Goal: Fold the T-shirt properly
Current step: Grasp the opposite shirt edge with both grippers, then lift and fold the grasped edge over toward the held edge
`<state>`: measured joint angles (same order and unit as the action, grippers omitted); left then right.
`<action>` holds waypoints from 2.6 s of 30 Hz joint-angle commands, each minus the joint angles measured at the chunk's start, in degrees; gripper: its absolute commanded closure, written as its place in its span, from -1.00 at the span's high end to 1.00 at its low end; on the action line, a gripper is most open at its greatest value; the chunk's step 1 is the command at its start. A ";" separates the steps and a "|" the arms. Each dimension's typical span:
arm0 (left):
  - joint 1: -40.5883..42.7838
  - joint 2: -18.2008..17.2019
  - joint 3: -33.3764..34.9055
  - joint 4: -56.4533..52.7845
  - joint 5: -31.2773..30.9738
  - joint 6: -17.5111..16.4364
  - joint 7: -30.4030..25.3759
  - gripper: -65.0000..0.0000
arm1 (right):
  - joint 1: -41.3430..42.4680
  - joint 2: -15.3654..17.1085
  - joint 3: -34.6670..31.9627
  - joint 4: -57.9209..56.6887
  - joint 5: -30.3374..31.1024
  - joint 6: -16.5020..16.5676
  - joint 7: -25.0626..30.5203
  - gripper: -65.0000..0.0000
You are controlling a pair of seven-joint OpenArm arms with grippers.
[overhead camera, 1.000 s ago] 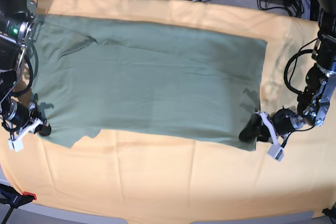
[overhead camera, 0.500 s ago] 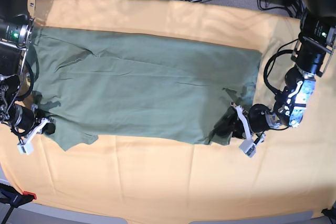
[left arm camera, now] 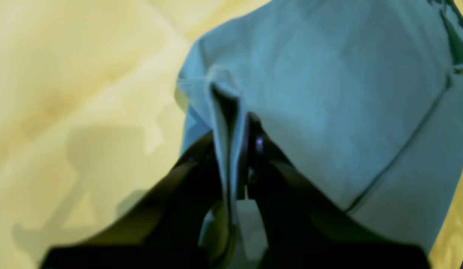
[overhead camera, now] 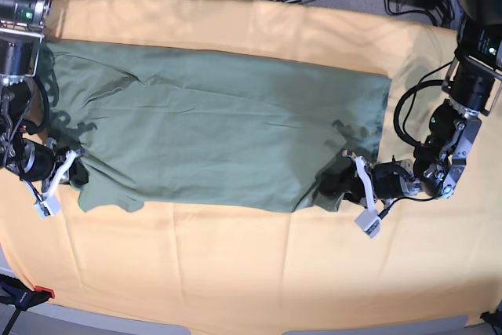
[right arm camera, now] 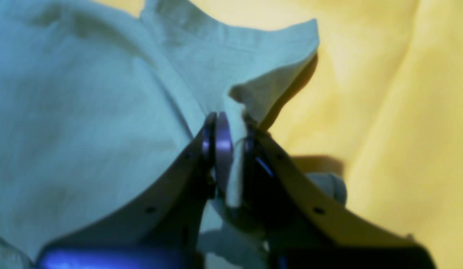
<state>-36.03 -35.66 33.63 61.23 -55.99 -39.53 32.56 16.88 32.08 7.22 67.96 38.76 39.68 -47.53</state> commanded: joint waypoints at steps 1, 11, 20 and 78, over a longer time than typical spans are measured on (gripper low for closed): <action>-1.77 -1.40 -0.76 1.55 -1.05 -0.47 -0.44 -1.00 | -0.11 1.88 0.48 2.60 0.63 0.32 0.96 -1.00; -1.77 -5.51 -0.76 5.73 -1.79 -0.47 1.40 -1.00 | -3.85 6.27 0.48 6.19 0.66 0.32 6.78 -1.00; -1.77 -9.16 -0.76 6.82 -4.52 -0.47 1.38 -1.00 | -3.69 6.38 0.66 6.19 0.63 0.32 7.06 -1.00; -0.63 -13.73 -0.81 16.28 -25.27 -0.47 39.52 -0.13 | -6.71 7.78 4.02 6.14 0.22 0.32 -1.84 0.23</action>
<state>-35.20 -48.56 33.63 77.08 -80.14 -39.68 72.25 8.75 38.26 10.57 73.14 38.39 39.92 -50.24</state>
